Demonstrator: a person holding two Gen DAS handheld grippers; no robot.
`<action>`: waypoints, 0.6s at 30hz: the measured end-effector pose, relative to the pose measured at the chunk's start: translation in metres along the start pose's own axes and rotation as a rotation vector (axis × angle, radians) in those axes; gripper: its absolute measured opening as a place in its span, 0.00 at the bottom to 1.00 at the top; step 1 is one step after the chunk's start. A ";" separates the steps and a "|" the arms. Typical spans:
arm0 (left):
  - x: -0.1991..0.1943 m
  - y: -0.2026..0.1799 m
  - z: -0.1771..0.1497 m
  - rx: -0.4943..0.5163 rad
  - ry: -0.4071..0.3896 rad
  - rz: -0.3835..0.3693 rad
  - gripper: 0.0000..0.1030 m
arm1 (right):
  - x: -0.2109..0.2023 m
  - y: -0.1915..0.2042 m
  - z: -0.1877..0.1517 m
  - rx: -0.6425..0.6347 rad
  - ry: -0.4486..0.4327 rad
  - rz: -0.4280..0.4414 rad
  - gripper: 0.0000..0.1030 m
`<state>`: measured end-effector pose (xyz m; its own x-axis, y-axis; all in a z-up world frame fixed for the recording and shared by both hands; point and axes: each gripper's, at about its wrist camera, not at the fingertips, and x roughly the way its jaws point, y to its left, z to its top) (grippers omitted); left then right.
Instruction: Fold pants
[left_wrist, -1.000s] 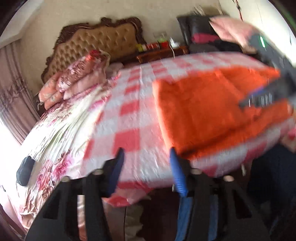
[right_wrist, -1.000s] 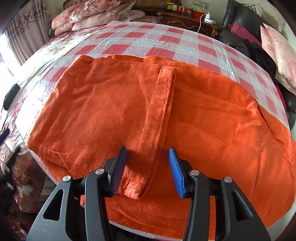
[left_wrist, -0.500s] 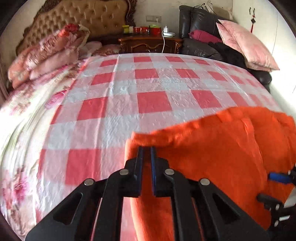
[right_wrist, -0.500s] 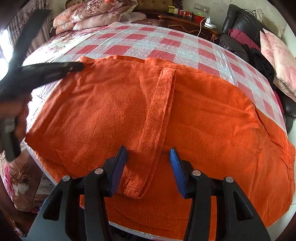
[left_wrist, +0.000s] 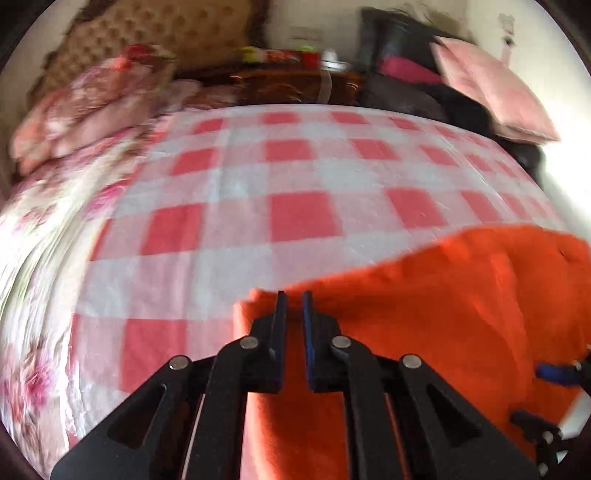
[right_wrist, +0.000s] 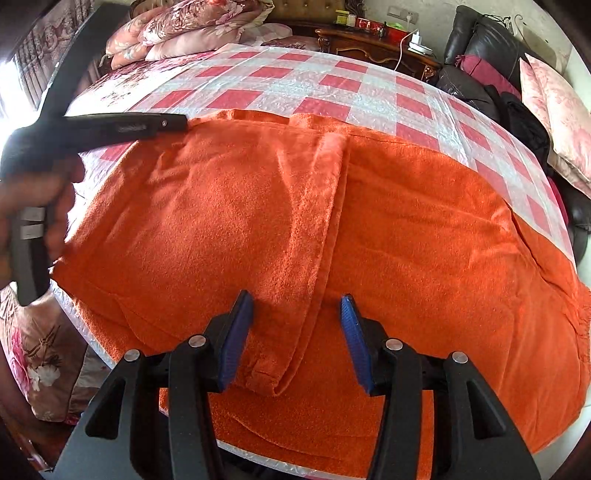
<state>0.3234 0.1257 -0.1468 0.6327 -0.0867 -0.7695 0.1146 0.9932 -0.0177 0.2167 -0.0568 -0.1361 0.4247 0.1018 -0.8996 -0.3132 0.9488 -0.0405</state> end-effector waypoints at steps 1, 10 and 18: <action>-0.009 0.001 0.002 -0.015 -0.052 0.067 0.29 | 0.000 0.000 0.000 -0.001 -0.001 -0.002 0.47; -0.074 -0.016 -0.036 -0.142 -0.053 -0.051 0.50 | 0.001 -0.005 -0.001 0.025 0.000 -0.004 0.56; -0.069 -0.045 -0.096 -0.043 0.076 -0.005 0.46 | 0.002 -0.008 -0.001 0.043 -0.005 -0.007 0.60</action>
<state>0.2015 0.0939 -0.1544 0.5719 -0.0869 -0.8157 0.0831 0.9954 -0.0478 0.2187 -0.0642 -0.1380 0.4306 0.0963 -0.8974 -0.2735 0.9615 -0.0280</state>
